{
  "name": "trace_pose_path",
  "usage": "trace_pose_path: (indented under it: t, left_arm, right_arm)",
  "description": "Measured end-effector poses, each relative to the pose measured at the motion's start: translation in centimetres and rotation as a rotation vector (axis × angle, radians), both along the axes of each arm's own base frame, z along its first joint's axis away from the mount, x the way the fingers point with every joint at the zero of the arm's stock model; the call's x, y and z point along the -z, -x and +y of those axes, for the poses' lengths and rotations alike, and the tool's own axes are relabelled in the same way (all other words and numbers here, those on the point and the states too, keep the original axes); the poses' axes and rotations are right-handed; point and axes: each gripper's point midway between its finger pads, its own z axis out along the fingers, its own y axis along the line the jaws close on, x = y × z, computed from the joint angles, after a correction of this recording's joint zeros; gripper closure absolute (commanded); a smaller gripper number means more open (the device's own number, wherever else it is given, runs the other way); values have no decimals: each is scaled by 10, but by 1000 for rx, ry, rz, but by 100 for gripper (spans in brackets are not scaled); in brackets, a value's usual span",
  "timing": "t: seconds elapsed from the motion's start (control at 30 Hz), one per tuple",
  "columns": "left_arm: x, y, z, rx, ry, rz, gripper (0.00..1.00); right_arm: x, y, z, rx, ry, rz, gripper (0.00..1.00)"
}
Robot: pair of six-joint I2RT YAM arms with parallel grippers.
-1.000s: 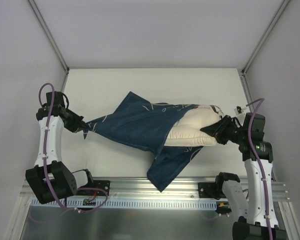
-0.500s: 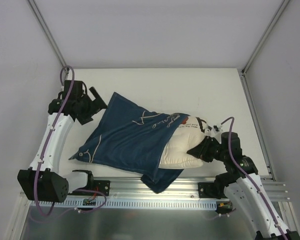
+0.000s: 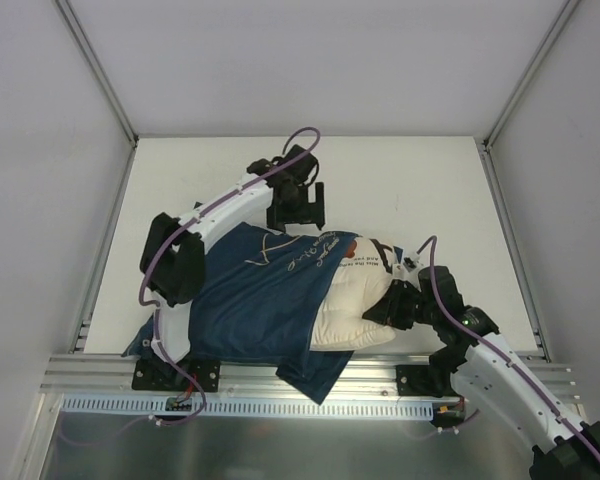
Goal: Remove the pillowcase from the pillow
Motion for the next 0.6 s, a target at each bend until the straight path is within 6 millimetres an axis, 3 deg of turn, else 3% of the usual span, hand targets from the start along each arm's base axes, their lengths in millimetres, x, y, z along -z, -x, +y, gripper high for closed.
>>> trace_pose_path:
  t: [0.17,0.27,0.33,0.5,0.57,0.6]
  left_arm:
    - [12,-6,-48,87,28,19,5]
    - [16,-8,-65,129,64,36,11]
    - [24,-3,-73,153,77,65,21]
    - [48,11,-85,193,85,142,61]
    - [52,12,-86,194,88,157,94]
    - [53,12,-86,198,87,157,95]
  right_arm:
    - [1,0,-1,3,11,-3,99]
    - [2,0,-1,3,15,-6,99]
    - [2,-1,-2,5,17,-7,99]
    - [2,-1,-2,5,19,-5,99]
    - [4,0,-2,5,23,0,99]
    - [4,0,-2,5,25,2,99]
